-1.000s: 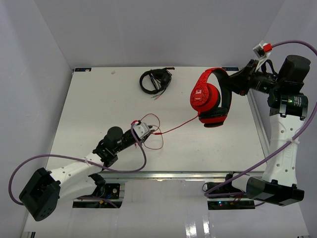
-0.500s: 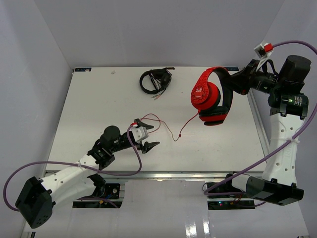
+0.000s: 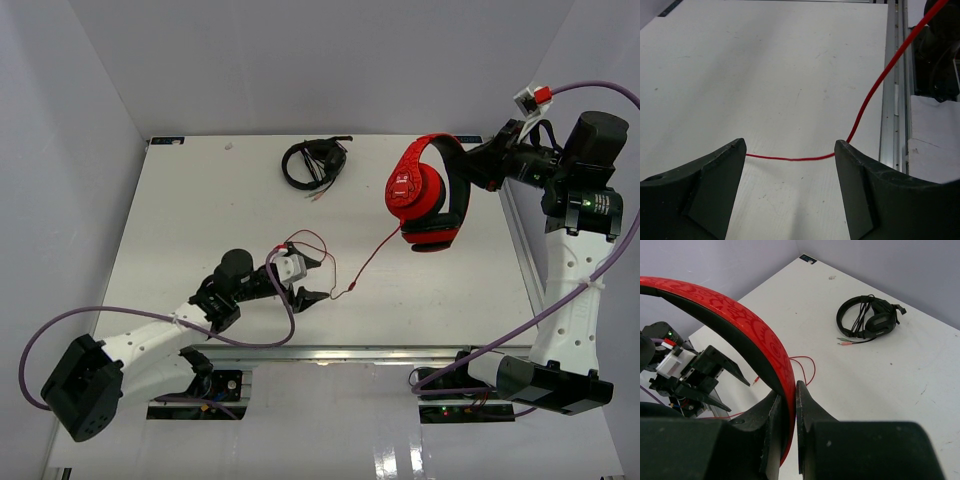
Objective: Wrap the headphones
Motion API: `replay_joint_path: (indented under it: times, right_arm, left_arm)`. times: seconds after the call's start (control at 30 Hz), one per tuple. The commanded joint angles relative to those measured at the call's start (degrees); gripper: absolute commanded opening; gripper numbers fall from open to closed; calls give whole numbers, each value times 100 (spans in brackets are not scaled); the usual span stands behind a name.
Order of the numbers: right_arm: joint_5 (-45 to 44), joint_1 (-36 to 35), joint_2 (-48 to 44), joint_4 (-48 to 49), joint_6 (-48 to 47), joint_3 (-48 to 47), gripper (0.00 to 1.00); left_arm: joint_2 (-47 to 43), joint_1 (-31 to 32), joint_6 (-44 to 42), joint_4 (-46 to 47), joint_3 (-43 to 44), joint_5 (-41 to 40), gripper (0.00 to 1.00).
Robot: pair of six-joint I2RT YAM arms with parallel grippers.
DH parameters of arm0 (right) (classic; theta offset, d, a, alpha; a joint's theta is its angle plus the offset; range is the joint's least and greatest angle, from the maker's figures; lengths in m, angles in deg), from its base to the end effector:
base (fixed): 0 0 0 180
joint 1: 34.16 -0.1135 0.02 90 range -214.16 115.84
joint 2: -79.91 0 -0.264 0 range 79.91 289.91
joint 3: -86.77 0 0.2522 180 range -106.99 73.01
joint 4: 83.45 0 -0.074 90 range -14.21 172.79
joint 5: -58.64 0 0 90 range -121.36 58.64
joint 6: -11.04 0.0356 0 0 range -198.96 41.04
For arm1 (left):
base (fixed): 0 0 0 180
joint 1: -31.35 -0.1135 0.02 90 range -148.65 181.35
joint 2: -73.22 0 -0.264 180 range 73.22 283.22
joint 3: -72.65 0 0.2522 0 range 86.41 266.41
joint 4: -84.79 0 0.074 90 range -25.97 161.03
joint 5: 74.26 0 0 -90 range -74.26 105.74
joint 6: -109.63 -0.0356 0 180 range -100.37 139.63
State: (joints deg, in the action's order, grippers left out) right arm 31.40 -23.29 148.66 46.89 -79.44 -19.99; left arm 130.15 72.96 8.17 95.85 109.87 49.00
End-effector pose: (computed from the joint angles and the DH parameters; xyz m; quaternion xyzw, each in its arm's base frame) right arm 0.2136 -0.0088 0.4966 -0.2677 0.6889 0.3484 0.5766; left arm 0.1485 -0.1580 0.2341 0.4915 0.5668 -0.3720 0.5466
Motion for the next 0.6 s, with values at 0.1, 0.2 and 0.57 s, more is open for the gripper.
replay_joint_path:
  times: [0.1,0.2,0.57]
  right_arm:
    - [104,28,-11,241,374,-368,8]
    - [87,28,-19,250,357,-326,8]
    - [101,20,-16,241,315,-254,8]
  left_arm:
    - [526,14,68,208,361,543,80]
    - [276,23,-47,107,269,-685,80]
    - [-455,14,-270,-936,50,838,84]
